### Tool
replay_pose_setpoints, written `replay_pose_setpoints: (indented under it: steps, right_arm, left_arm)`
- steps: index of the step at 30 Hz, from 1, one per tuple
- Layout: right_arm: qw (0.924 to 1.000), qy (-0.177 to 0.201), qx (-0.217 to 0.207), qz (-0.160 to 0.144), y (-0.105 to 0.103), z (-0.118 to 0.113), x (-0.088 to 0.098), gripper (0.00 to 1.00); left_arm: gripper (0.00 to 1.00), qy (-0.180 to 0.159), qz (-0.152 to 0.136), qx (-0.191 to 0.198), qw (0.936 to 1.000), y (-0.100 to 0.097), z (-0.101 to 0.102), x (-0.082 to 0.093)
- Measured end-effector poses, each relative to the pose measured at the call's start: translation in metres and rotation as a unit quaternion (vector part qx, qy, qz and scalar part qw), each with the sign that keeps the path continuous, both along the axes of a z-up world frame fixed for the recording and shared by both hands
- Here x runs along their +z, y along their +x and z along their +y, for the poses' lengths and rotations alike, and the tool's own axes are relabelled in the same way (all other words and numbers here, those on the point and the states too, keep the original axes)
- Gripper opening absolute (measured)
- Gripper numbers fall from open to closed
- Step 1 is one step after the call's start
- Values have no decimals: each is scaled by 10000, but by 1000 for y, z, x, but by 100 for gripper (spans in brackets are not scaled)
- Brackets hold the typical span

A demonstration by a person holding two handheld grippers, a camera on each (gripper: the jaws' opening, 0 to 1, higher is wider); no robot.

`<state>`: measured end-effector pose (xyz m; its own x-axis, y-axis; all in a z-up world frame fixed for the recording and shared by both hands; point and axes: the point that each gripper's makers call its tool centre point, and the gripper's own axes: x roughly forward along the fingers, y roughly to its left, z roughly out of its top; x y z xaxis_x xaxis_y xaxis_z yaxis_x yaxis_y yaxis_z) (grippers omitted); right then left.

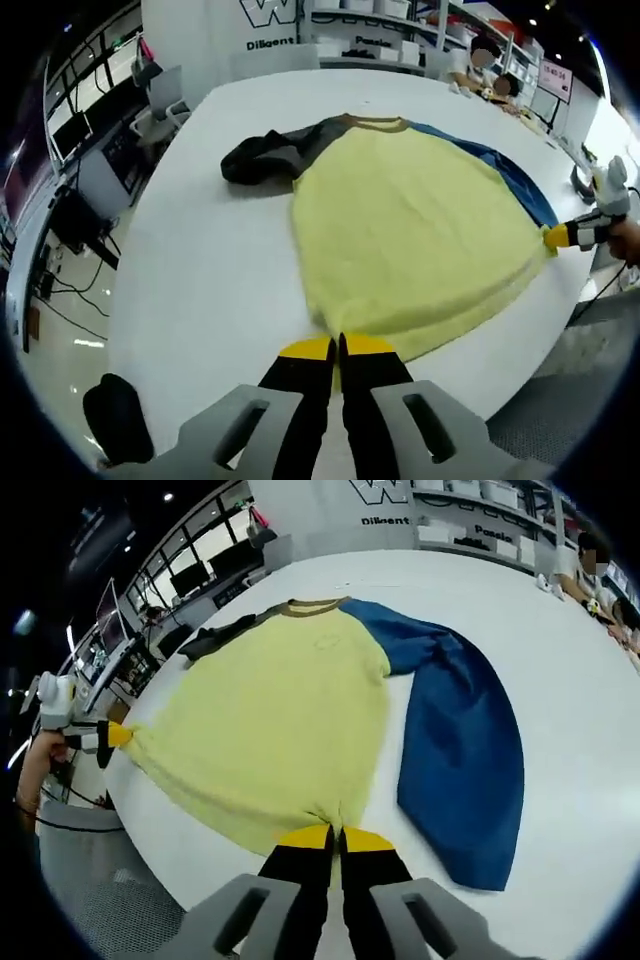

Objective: Fold the garment on the visible template until the final outline fits inside the template.

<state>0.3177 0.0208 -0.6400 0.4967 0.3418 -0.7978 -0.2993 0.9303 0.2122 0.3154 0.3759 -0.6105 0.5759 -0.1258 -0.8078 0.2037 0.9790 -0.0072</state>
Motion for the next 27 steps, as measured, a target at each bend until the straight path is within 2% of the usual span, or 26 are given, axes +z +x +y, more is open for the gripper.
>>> replay_pose_setpoints:
  steps: [4, 7, 8, 11, 13, 16, 18, 20, 22, 24, 26, 27]
  right_arm:
    - [9999, 17, -12, -135, 3, 1, 0, 0]
    - [9997, 111, -158, -152, 2, -2, 1, 0]
    - [9996, 87, -228, -161, 2, -4, 3, 3]
    - [9992, -175, -237, -261, -1, -13, 6, 30]
    - [9993, -28, -278, -249, -5, -12, 8, 36]
    - [9993, 218, -256, -140, -14, -4, 9, 30]
    - [9996, 189, -181, -65, -21, 0, 7, 31]
    - [9997, 212, -114, 36, -27, 5, 6, 30]
    - [9993, 254, -46, 281, -37, 10, 3, 29]
    - [9993, 193, 20, 322, -42, 11, 1, 26]
    - [9996, 68, 107, 269, -40, 7, 0, 18]
    - [9992, 16, 69, 383, -42, 4, -1, 13]
  left_arm:
    - [7, 106, -90, 14, 9999, 6, 1, -5]
    - [12, 373, -24, 182, 9991, 6, 13, -12]
    - [15, 390, -19, 190, 9991, 5, 14, -12]
    - [23, 229, -75, 200, 9995, 1, 15, -9]
    - [24, 44, -50, 178, 9998, -4, 13, -8]
    - [25, -278, -9, 275, 9992, -14, 10, -7]
    - [26, -341, 74, 283, 9990, -20, 10, -11]
    - [24, -310, 308, 203, 9988, -30, 8, -18]
    - [24, -274, 376, 206, 9987, -35, 8, -22]
    - [24, -237, 469, 169, 9985, -40, 7, -26]
    - [24, -230, 622, 126, 9977, -46, 5, -32]
    - [20, -101, 677, 258, 9973, -49, 10, -32]
